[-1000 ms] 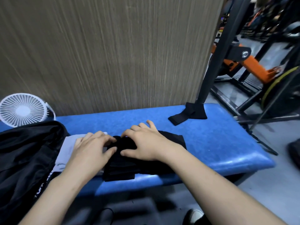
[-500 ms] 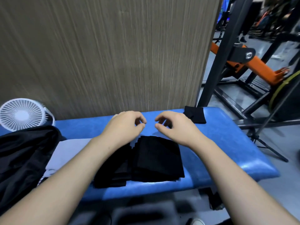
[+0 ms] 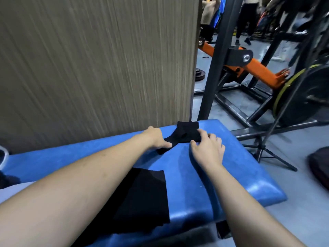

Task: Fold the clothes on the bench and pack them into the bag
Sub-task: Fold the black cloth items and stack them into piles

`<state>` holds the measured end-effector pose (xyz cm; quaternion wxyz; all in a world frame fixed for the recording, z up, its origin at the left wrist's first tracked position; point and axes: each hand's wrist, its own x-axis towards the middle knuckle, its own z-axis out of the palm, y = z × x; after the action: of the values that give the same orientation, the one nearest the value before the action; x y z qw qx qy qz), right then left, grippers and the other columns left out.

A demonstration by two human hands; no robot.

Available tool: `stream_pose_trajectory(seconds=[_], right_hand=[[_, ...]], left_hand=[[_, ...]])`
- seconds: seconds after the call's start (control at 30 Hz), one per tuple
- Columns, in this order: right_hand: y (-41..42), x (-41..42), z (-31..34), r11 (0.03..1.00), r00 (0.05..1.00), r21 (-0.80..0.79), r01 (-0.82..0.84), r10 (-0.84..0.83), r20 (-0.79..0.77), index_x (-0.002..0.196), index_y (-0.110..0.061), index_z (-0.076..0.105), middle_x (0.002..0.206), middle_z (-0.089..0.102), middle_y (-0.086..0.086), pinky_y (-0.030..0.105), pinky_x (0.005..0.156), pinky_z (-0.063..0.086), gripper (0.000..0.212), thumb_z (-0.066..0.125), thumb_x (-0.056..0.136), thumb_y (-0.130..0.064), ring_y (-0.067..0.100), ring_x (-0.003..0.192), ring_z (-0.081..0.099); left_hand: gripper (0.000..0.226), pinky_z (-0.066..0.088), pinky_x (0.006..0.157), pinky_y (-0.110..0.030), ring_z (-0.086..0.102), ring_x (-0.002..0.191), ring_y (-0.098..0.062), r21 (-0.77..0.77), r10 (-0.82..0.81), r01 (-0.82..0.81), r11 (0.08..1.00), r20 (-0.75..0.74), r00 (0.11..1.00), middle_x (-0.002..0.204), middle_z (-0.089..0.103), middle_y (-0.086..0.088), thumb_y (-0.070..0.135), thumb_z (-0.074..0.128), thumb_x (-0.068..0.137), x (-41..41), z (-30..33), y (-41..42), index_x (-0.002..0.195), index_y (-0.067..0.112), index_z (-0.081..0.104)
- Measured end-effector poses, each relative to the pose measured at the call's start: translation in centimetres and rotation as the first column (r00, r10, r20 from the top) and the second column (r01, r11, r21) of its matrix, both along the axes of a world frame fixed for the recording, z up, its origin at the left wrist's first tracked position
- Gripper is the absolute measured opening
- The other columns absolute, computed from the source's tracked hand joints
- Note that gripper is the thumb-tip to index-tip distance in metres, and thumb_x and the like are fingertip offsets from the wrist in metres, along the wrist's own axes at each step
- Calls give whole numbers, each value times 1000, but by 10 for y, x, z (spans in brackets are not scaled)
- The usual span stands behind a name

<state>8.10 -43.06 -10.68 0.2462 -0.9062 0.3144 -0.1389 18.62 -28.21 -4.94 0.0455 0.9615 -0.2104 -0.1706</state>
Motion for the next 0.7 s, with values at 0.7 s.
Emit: stream_pose_trajectory(seconds=[0.7], right_hand=[[19,6,16,969,997,233,82,-76,-34,132,-18,43,120,64,3,37,98,32,48,61,88,-13,27,117,49]], left_hand=[[12,41,64,-27,56,73,-22,-257,178,-201,945,-109,978,78,61,-4,19,67,85,10,10,82,83,14,56]])
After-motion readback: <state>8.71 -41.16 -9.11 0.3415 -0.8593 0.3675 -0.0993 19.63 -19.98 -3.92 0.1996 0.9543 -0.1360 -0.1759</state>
